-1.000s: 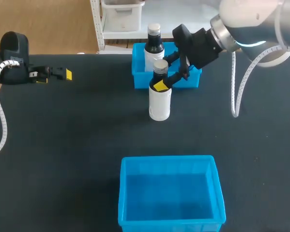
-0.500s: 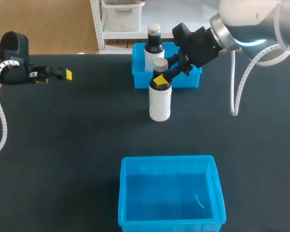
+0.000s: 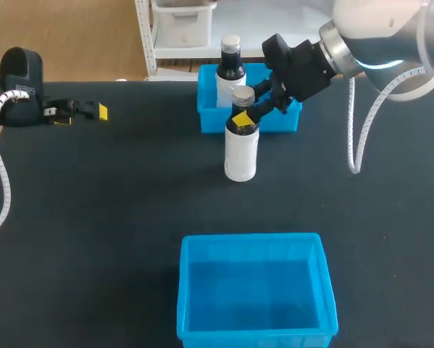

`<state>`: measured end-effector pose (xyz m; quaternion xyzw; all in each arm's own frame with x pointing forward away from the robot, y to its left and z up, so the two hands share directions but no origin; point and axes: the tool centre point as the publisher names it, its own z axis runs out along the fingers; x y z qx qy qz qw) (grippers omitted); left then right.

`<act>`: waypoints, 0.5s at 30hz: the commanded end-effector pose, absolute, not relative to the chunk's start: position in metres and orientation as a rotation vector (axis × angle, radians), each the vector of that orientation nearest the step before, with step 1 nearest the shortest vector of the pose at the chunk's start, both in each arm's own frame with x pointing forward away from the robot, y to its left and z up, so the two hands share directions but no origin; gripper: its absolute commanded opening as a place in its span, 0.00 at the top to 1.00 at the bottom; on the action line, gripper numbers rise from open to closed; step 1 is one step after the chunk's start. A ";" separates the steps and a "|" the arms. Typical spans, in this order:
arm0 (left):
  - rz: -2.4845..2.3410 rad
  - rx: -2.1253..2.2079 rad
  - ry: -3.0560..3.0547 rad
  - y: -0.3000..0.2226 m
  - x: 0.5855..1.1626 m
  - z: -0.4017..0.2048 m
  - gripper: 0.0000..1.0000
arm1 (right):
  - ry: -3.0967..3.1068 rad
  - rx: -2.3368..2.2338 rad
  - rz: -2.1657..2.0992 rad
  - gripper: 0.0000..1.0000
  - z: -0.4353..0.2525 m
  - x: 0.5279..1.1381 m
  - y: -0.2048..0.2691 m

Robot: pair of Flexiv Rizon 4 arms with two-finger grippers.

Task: Pick up the bottle, and place it in the far bin if it is heavy, or in the near bin if it is light.

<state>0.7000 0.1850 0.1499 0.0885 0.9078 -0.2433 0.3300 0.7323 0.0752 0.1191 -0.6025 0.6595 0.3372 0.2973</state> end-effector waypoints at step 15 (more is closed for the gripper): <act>-0.636 0.231 2.374 0.185 0.700 0.150 0.00 | 1.721 -1.581 0.813 1.00 0.145 0.726 0.059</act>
